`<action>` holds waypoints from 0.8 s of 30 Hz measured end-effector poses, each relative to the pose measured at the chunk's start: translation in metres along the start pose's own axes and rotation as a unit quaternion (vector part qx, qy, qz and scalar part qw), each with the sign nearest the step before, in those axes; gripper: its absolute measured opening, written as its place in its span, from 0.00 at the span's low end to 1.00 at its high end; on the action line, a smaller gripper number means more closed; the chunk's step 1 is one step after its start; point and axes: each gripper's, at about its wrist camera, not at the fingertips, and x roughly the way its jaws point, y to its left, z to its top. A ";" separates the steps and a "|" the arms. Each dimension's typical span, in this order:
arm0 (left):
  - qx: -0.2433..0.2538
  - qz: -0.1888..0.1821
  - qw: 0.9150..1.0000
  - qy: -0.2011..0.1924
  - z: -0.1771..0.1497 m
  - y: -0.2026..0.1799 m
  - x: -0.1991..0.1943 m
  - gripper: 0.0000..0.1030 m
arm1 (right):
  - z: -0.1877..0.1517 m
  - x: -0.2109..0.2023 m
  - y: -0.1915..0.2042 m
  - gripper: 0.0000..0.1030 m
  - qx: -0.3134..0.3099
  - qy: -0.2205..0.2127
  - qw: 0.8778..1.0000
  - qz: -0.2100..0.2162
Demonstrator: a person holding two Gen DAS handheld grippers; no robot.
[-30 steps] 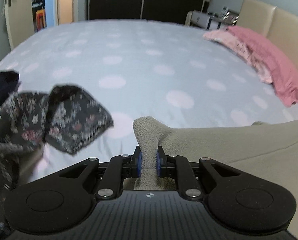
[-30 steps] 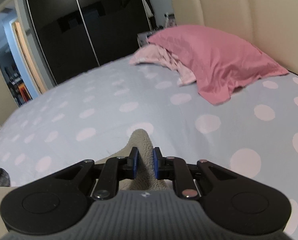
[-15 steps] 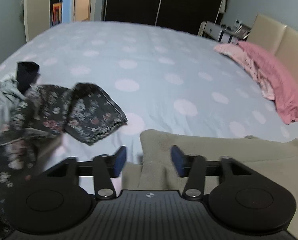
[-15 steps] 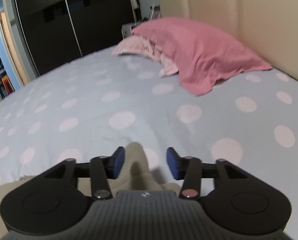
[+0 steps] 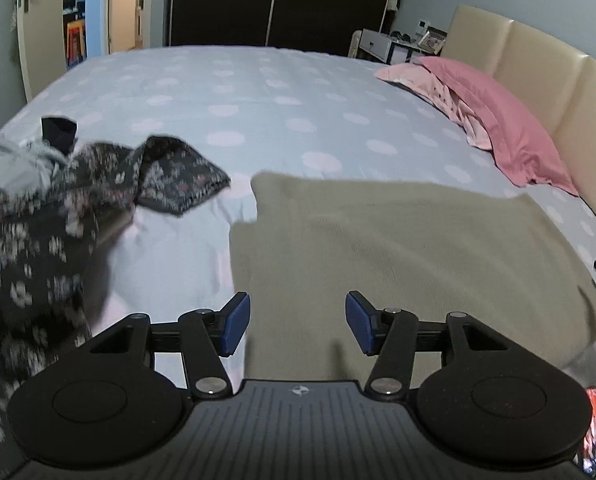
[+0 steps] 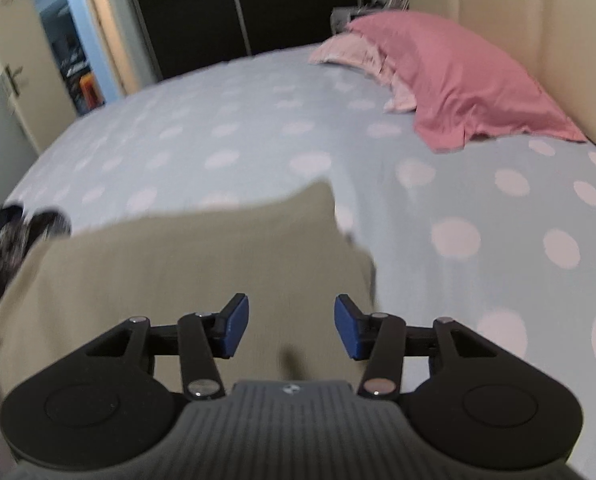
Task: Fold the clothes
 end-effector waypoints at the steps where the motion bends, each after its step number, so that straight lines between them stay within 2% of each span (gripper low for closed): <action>1: -0.003 -0.005 1.000 0.004 -0.004 0.001 0.000 0.50 | -0.007 -0.002 0.000 0.50 -0.010 0.010 1.000 -0.004; 4: -0.001 -0.019 1.000 0.017 -0.014 0.001 0.003 0.50 | -0.025 -0.003 0.001 0.50 -0.039 0.031 0.998 -0.032; 8: 0.005 0.003 0.999 0.049 -0.033 0.002 0.027 0.50 | -0.040 0.010 -0.011 0.50 -0.054 0.061 0.994 -0.069; 11: -0.008 0.001 0.998 0.062 -0.044 0.007 0.044 0.51 | -0.051 0.028 -0.021 0.50 -0.061 0.088 0.991 -0.084; 13: -0.020 0.001 0.997 0.071 -0.047 0.012 0.053 0.53 | -0.058 0.040 -0.022 0.50 -0.081 0.101 0.988 -0.088; 15: -0.026 0.006 0.997 0.078 -0.049 0.015 0.058 0.63 | -0.059 0.048 -0.023 0.51 -0.087 0.107 0.987 -0.087; 17: -0.049 0.005 0.995 0.091 -0.050 0.023 0.063 0.66 | -0.057 0.054 -0.024 0.51 -0.081 0.118 0.986 -0.088; 19: -0.084 -0.003 0.992 0.095 -0.051 0.031 0.062 0.67 | -0.056 0.057 -0.024 0.56 -0.081 0.125 0.984 -0.093; 21: -0.082 0.006 0.993 0.085 -0.050 0.031 0.052 0.67 | -0.054 0.058 -0.023 0.60 -0.087 0.129 0.982 -0.106; 24: -0.078 0.022 0.994 0.071 -0.049 0.030 0.037 0.66 | -0.050 0.052 -0.021 0.60 -0.083 0.132 0.980 -0.123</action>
